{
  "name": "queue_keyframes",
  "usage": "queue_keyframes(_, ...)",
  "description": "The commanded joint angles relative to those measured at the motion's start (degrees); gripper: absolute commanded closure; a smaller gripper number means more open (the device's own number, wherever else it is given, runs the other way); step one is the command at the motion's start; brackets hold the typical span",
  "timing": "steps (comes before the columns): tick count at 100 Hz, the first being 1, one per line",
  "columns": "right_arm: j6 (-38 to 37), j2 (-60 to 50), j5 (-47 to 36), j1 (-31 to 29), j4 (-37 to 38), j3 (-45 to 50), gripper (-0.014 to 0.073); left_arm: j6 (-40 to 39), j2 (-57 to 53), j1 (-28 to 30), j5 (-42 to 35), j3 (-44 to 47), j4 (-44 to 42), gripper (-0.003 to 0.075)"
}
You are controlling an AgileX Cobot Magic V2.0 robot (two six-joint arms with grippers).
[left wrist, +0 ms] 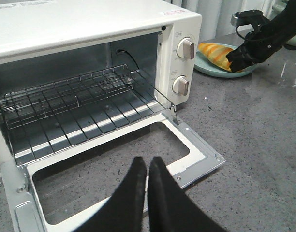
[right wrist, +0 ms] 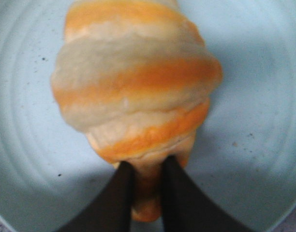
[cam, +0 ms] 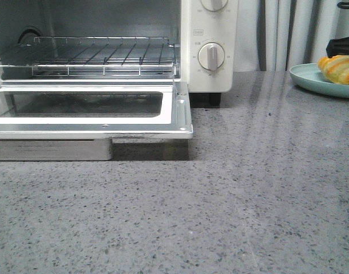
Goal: Put bread in oven
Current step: 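Grasp the orange-striped croissant with the right gripper and lift it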
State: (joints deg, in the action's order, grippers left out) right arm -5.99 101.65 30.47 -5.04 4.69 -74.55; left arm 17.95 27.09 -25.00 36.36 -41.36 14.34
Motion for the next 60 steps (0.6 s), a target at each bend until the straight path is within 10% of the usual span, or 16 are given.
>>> queue_keyframes(1, -0.48, -1.96, -0.14, -1.4, 0.51, -1.4, 0.0666, -0.08, 0.32, 0.09, -3.63, -1.71, 1.16, 0.0741)
queue_keyframes(60, -0.48, -17.87, -8.53, -1.51, 2.7, -1.5, 0.0664, 0.37, 0.32, 0.09, -3.54, -1.71, 1.16, 0.0741)
